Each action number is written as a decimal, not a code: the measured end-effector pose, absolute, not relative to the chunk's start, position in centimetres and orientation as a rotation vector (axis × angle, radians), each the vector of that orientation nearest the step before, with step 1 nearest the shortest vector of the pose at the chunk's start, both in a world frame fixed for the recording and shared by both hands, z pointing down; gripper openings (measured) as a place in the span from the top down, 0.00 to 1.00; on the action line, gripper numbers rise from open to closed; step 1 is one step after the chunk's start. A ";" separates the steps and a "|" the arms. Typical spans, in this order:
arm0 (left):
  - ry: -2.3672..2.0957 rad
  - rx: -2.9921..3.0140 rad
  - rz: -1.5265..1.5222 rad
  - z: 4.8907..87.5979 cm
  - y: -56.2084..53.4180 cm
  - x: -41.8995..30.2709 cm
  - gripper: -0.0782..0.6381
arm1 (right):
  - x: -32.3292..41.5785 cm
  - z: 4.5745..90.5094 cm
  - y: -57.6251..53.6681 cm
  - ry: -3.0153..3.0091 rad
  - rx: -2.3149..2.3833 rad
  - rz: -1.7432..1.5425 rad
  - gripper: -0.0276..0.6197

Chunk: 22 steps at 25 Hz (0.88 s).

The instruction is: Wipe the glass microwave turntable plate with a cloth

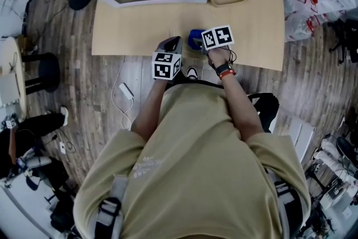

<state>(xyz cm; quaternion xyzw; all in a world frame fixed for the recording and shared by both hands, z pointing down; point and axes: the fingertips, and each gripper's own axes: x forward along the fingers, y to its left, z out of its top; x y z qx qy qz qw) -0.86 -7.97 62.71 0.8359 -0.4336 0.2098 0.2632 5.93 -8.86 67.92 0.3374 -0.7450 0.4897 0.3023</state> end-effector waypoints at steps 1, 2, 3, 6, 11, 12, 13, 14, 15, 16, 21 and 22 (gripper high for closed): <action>-1.165 2.266 0.568 62.6 -8.0 -0.5 0.87 | 6.4 67.9 -8.8 -1.969 0.904 1.300 0.76; -1.158 2.272 0.569 62.6 -8.0 -0.2 0.87 | 6.9 67.9 -8.8 -1.964 0.914 1.303 0.76; -1.151 2.277 0.569 62.5 -8.1 0.2 0.87 | 7.4 67.8 -8.7 -1.960 0.923 1.307 0.76; -1.127 2.291 0.573 62.5 -8.2 1.1 0.87 | 8.6 67.8 -8.7 -1.947 0.949 1.312 0.76; -1.090 2.309 0.579 62.6 -8.2 2.3 0.87 | 10.2 67.8 -8.4 -1.927 0.989 1.309 0.76; -1.082 2.313 0.581 62.6 -8.2 2.6 0.87 | 10.6 67.8 -8.4 -1.921 1.000 1.311 0.76; -1.073 2.318 0.582 62.7 -8.2 2.8 0.87 | 11.0 67.8 -8.3 -1.914 1.013 1.313 0.76; -1.064 2.323 0.582 62.7 -8.2 3.1 0.87 | 11.4 67.8 -8.3 -1.907 1.026 1.315 0.76; -1.055 2.328 0.583 62.7 -8.2 3.4 0.87 | 11.9 67.8 -8.2 -1.899 1.041 1.317 0.76; -1.046 2.333 0.584 62.7 -8.2 3.7 0.87 | 12.4 67.8 -8.1 -1.889 1.056 1.318 0.76; -0.998 2.359 0.592 62.6 -8.1 5.0 0.87 | 14.8 67.6 -7.7 -1.851 1.126 1.329 0.76; -0.991 2.365 0.594 62.5 -8.0 5.2 0.87 | 15.1 67.7 -7.7 -1.844 1.136 1.331 0.76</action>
